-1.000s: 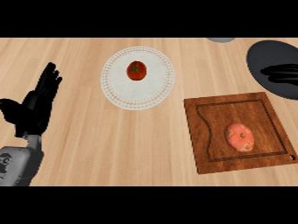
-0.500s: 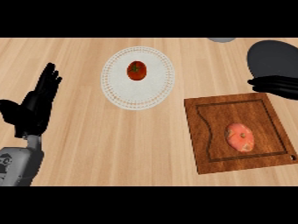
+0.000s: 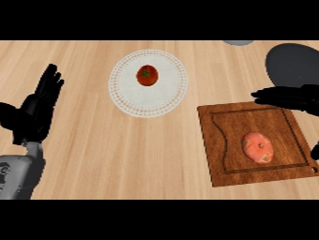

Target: Pick the squash from the cutting board and place it in the pan

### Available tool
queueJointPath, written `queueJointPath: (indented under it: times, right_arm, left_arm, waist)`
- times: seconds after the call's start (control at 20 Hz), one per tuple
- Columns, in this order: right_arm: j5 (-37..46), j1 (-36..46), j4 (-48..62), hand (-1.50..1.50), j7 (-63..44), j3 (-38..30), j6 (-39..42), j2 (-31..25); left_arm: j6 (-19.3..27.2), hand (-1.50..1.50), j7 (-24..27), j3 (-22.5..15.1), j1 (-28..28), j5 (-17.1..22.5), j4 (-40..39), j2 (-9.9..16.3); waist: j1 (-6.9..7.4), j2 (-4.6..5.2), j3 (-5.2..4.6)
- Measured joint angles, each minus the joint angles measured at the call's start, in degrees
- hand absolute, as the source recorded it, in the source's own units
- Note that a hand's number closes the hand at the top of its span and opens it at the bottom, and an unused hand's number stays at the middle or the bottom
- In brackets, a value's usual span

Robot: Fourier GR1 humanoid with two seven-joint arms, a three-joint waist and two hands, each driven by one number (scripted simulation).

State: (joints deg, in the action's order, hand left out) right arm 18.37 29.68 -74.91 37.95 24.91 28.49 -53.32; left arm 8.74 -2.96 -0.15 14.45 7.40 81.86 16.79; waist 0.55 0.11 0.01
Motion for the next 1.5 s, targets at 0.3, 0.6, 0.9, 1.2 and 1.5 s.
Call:
queueJointPath:
  times: [0.3,0.6,0.9,1.2,1.5]
  right_arm:
    - [4.97,-2.24,-1.75,-1.50,0.42,1.36,-1.46,1.88]
    - [11.40,-2.25,-2.48,-1.50,-1.22,2.09,-1.90,4.67]
    - [18.68,-2.35,-3.41,-1.50,-2.64,2.04,-1.61,6.57]
    - [24.43,-4.42,-3.39,-1.50,-2.47,0.69,-1.05,8.81]
    - [30.54,-5.67,-1.43,-1.50,-2.25,0.72,-2.37,13.22]
  left_arm:
    - [0.06,0.00,-0.69,0.07,-1.26,-1.04,1.60,-0.91]
    - [-1.79,0.00,-0.32,1.55,-1.40,-1.08,1.11,-0.45]
    - [-1.09,0.00,-1.09,1.22,-1.27,-2.68,1.65,-2.07]
    - [-1.25,0.00,-1.19,1.47,-1.47,-3.70,1.79,-3.48]
    - [-1.84,0.00,-1.50,1.91,-2.65,-4.62,3.93,-3.86]
  waist:
    - [-0.25,-0.10,-0.01]
    - [-0.30,-0.08,-0.02]
    - [-0.36,-0.11,-0.02]
    - [-0.41,-0.11,-0.02]
    - [-0.36,-0.11,-0.02]
